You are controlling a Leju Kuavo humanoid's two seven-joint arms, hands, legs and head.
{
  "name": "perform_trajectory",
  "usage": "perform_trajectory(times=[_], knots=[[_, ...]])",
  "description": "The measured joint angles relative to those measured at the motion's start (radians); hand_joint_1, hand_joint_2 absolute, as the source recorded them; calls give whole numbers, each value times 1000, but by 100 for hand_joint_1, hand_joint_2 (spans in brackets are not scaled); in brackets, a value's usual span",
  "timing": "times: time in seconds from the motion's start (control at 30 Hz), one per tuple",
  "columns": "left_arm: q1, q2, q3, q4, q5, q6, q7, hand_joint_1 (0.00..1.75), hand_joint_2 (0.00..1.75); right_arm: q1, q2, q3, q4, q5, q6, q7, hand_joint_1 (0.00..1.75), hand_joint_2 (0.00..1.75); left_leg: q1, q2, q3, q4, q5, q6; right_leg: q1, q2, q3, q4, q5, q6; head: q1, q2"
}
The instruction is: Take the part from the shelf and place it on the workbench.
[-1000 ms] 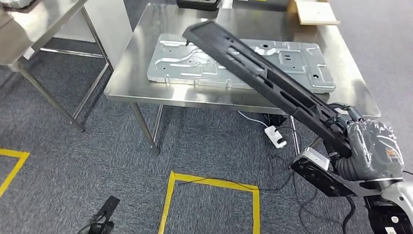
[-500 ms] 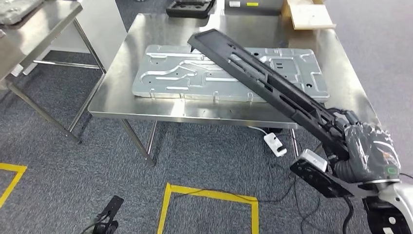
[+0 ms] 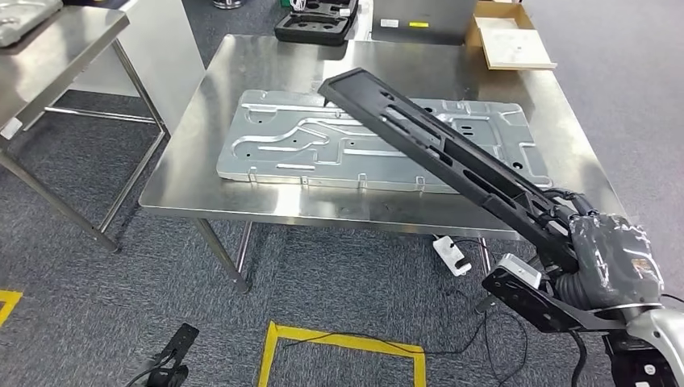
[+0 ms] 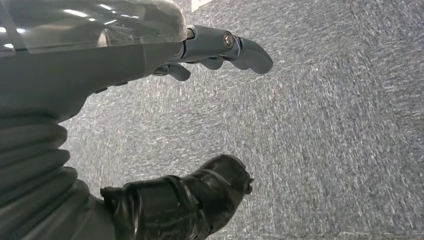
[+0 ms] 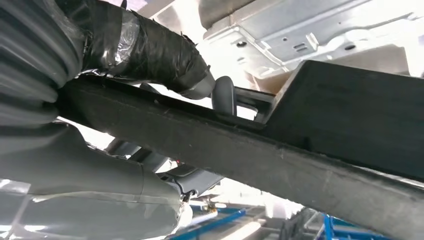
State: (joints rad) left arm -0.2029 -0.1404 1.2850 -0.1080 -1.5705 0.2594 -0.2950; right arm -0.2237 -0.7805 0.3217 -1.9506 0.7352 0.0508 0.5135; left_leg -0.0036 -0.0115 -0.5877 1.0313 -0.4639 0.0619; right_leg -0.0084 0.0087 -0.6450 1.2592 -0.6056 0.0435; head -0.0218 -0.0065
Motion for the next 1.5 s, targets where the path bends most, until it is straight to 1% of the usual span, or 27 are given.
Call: perform_trajectory(times=[0.03, 0.07, 0.1, 0.17, 0.23, 0.33, 0.4, 0.47, 0.53, 0.57, 0.6, 0.7, 0.73, 0.87, 0.9, 0.97, 1.03, 1.07, 1.1, 1.13, 1.17, 1.2, 1.27, 1.3, 1.4, 1.43, 1.5], knots=[[1, 0, 0, 0, 0, 0, 0, 0, 175, 4, 0, 0, 3, -1, 1, 0, 175, 175, 0, 0, 3, 0, -5, -1, -4, 0, -29, 29, -5, 5, 0, 0], [2, 0, 0, 0, 1, 0, 0, 0, 175, 8, -1, 0, 6, -2, 1, 0, 175, 175, 1, 0, 9, 0, -11, -3, -8, -1, -43, 29, 10, 8, 0, 0], [2, 0, 0, 0, 1, 1, 0, 0, 175, 11, -3, -1, 9, -6, 2, 0, 175, 175, 3, -1, 18, 1, -18, -6, -11, -2, -38, -9, 47, 12, 0, 0], [2, 0, 0, 0, 2, 2, 0, 0, 175, 19, -7, -3, 18, -15, 2, 0, 175, 175, 6, -2, 40, -1, -33, -14, -16, -4, 1, -135, 133, 16, 1, 0], [1, 0, 0, 0, 2, 4, -1, 0, 175, 30, -11, -9, 34, -26, 2, 0, 175, 175, 6, -4, 50, -2, -44, -27, -11, -9, 24, -211, 156, 6, 3, 0], [0, 0, 0, 0, 0, 7, 0, 0, 175, 51, -21, -24, 60, -36, 2, 0, 175, 175, 4, -4, 52, 2, -51, -47, -7, -11, 32, -221, 156, -20, 2, 0], [-3, 0, 0, 0, 0, 9, 0, 0, 175, 61, -29, -36, 76, -40, 3, 0, 175, 175, 6, 0, 29, 50, -57, -56, -11, -10, 44, -226, 153, -33, 0, 0], [-5, 0, 0, 0, 1, 11, 1, 0, 175, 71, -34, -48, 96, -46, 5, 0, 175, 175, 7, 4, -44, 165, -84, -63, -11, -10, 57, -228, 144, -43, -1, 0], [-3, 0, 0, 0, 3, 12, 3, 0, 175, 82, -35, -59, 120, -53, 9, 0, 175, 175, 7, 4, -123, 265, -124, -65, -10, -10, 71, -228, 131, -47, -2, 0], [-1, 0, 0, 0, 5, 13, 3, 0, 175, 88, -36, -64, 132, -56, 12, 0, 175, 175, 7, 4, -145, 276, -129, -64, -9, -9, 81, -228, 123, -47, -2, 0], [1, 0, 0, 0, 6, 13, 3, 0, 175, 93, -38, -68, 143, -59, 17, 0, 175, 175, 6, 4, -152, 254, -113, -61, -8, -8, 93, -228, 114, -47, -2, 0], [1, 2, 0, 0, 8, 16, 2, 0, 175, 102, -43, -78, 173, -68, 37, 0, 175, 175, -2, 4, -114, 81, 14, -39, -5, -5, 126, -230, 87, -41, -1, 0], [1, 3, 0, 0, 7, 17, 2, 0, 175, 104, -46, -80, 182, -71, 45, 0, 175, 175, -5, 3, -101, 43, 36, -33, -4, -4, 132, -231, 78, -36, -1, 0], [-3, 5, 1, 0, 3, 17, 4, 0, 175, 113, -65, -94, 217, -77, 69, 0, 175, 175, -4, 1, -66, 4, 44, -14, -2, -1, 155, -218, 66, -13, 1, 0], [-6, 5, 1, 0, 2, 17, 4, 0, 175, 113, -70, -98, 225, -78, 74, 0, 175, 175, -3, 1, -56, 0, 43, -10, -3, -2, 147, -198, 60, -9, 3, 0], [-10, 5, 1, 0, 1, 17, 6, 0, 175, 114, -78, -104, 241, -81, 82, 0, 175, 175, -1, 2, -40, -4, 37, -3, -5, -4, 92, -102, 28, -1, 8, 0], [-10, 5, 1, 0, 1, 16, 8, 0, 175, 116, -84, -110, 260, -83, 88, 0, 175, 175, -1, 2, -29, -4, 24, 0, -6, -4, 10, 5, -17, 6, 9, 0], [-9, 5, 1, 0, 0, 16, 9, 0, 175, 119, -87, -111, 271, -84, 90, 0, 175, 175, 0, 1, -22, -4, 17, 0, -8, -4, -18, 25, -25, 9, 9, 0], [-8, 5, 1, 0, 0, 15, 10, 0, 175, 121, -90, -112, 280, -84, 91, 0, 175, 175, 0, 0, -12, -4, 9, -1, -10, -5, -30, 11, -11, 11, 10, 0], [-8, 5, 1, 0, 0, 15, 11, 0, 175, 123, -94, -112, 289, -85, 92, 0, 175, 175, 0, -1, 0, -3, 0, -3, -13, -5, -28, -35, 26, 13, 10, 0], [-8, 5, 1, 0, 0, 15, 11, 0, 175, 124, -97, -113, 297, -85, 92, 0, 175, 175, 1, -2, 8, -3, -10, -6, -15, -5, -17, -100, 83, 13, 10, 0], [-8, 5, 1, 0, 0, 15, 11, 0, 175, 124, -99, -114, 304, -86, 92, 0, 175, 175, 0, -3, 17, -2, -18, -10, -14, -5, -8, -159, 127, 11, 10, 0], [-8, 5, 1, 0, 0, 15, 12, 0, 175, 124, -102, -117, 317, -86, 92, 0, 175, 175, -1, -6, 25, -2, -31, -22, -8, -5, 4, -219, 172, -3, 10, 0], [-9, 5, 1, 0, 0, 15, 13, 0, 175, 124, -104, -119, 321, -86, 92, 0, 175, 175, -2, -7, 30, 0, -34, -28, -4, -6, 5, -222, 167, -12, 10, 0], [-11, 3, 1, 0, 0, 15, 13, 0, 175, 125, -110, -123, 331, -86, 92, 0, 175, 175, -2, -5, 30, 20, -51, -44, -9, -5, 28, -232, 167, -35, 9, 0], [-12, 2, 1, 0, 0, 15, 13, 0, 175, 125, -110, -124, 332, -86, 92, 0, 175, 175, -1, -3, 13, 52, -66, -49, -11, -5, 38, -234, 164, -41, 7, 0], [-13, 1, 1, 0, 0, 15, 13, 0, 175, 124, -110, -125, 336, -86, 92, 0, 175, 175, 1, 0, -56, 167, -105, -59, -10, -6, 50, -236, 154, -49, 5, 0]])
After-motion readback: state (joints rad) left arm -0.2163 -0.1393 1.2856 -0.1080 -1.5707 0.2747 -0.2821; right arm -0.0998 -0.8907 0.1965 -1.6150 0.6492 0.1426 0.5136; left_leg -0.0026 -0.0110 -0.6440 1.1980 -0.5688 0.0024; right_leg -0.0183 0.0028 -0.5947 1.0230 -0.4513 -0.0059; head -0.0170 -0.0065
